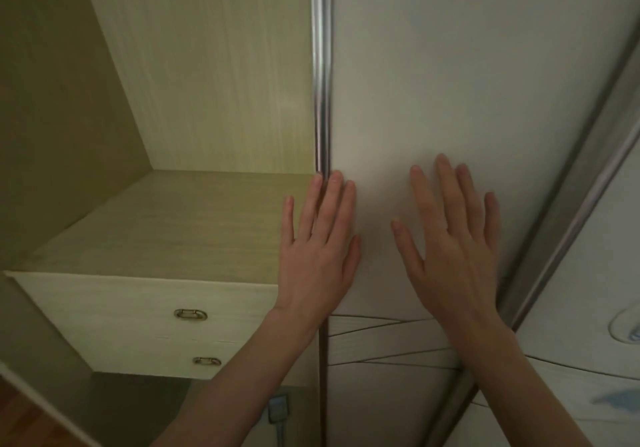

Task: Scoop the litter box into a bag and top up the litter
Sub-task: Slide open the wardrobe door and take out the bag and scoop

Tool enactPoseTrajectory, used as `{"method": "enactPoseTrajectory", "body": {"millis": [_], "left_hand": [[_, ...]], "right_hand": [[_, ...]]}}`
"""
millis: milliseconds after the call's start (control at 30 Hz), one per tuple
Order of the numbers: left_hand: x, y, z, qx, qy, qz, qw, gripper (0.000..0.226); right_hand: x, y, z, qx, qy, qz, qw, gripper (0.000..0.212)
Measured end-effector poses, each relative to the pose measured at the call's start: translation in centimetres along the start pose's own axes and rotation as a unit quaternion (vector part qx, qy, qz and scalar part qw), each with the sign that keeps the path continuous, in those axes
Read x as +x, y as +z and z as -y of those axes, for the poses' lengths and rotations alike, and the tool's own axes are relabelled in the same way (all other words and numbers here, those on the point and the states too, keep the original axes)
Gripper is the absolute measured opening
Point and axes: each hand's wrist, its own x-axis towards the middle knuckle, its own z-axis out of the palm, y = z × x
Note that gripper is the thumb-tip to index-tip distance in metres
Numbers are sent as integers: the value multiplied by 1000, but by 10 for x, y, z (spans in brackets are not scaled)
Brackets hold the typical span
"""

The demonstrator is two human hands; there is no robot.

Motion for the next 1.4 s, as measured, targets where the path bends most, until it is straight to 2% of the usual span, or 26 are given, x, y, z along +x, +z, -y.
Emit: {"method": "enactPoseTrajectory", "body": {"millis": [133, 300, 433, 533, 700, 900, 1133, 1400], "left_hand": [[3, -2, -8, -2, 24, 20, 1000, 67], [6, -4, -20, -5, 36, 41, 999, 69], [-2, -8, -27, -65, 43, 55, 995, 70], [-16, -16, -17, -88, 15, 68, 994, 68], [-50, -29, 34, -77, -43, 83, 993, 61], [-106, -39, 118, -79, -76, 101, 989, 58], [-183, -44, 212, -86, -84, 160, 980, 54], [-275, -34, 287, -110, -107, 218, 964, 50]], "right_hand": [[-8, 6, -4, -11, 3, 38, 999, 63], [-10, 4, -20, -27, 15, 50, 998, 64], [-12, 1, -24, -24, 28, 62, 997, 66], [-12, -2, -12, 12, 40, 52, 998, 65], [-29, 7, 31, 95, 31, 51, 994, 65], [-68, 19, 97, 102, 28, 54, 993, 59], [-126, 41, 190, 104, 50, 152, 982, 60], [-191, 74, 276, 105, 73, 288, 949, 64]]}}
